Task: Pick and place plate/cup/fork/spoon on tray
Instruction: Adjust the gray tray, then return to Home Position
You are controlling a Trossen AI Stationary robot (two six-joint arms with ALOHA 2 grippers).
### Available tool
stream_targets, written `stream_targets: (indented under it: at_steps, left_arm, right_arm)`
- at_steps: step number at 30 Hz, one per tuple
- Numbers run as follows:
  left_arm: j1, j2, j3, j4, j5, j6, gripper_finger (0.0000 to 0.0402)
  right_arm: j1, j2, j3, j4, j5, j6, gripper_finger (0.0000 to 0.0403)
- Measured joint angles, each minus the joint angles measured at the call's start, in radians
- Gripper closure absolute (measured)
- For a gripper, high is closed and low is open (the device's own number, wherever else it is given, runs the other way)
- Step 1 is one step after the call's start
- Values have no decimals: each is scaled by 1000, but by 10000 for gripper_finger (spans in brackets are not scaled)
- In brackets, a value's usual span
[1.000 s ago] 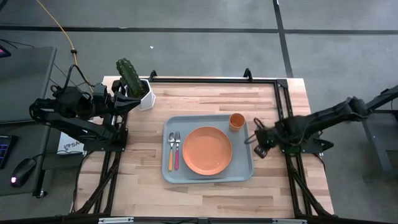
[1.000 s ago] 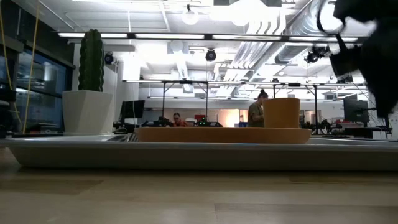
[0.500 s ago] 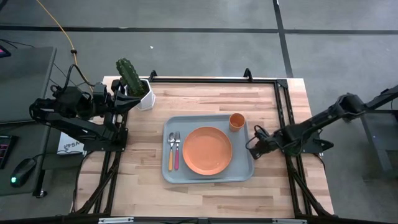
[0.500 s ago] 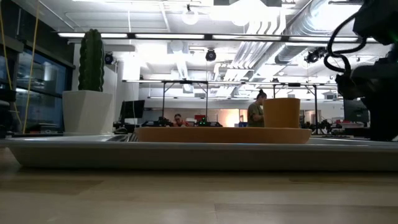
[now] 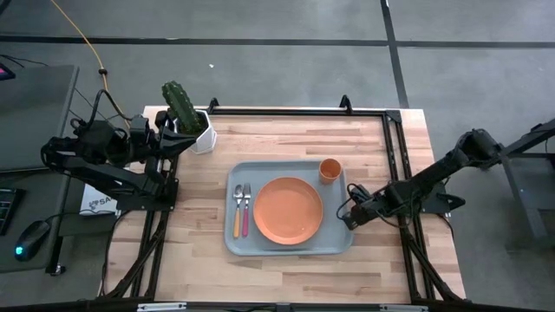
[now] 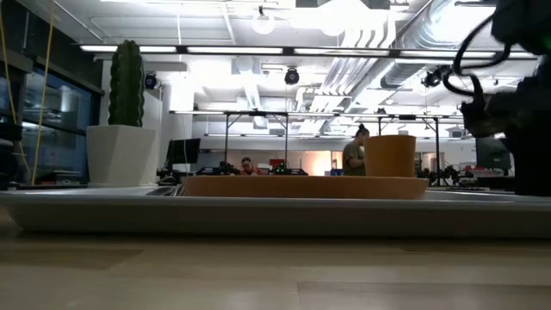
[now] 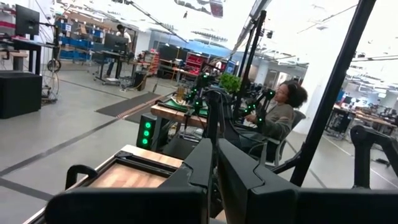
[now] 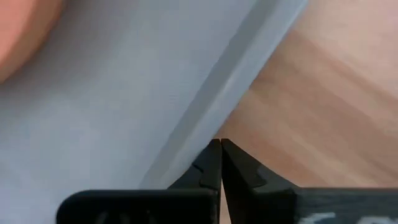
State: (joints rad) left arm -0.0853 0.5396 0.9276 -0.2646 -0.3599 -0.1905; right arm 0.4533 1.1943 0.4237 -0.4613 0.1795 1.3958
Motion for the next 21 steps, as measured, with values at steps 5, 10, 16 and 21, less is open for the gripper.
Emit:
stream_targets:
  at_steps: [5,10,16,21]
  left_arm:
    - [0,0,0,0,0,0,390]
    - [0,0,0,0,0,0,390]
    - [0,0,0,0,0,0,390]
    - [0,0,0,0,0,0,390]
  right_arm:
    - [1,15,42,3,-1,-6,403]
    - [1,19,73,-45,3,-19,403]
    - [1,8,172,-314,-12,-109,403]
    - [1,-38,280,-479,-37,-239,403]
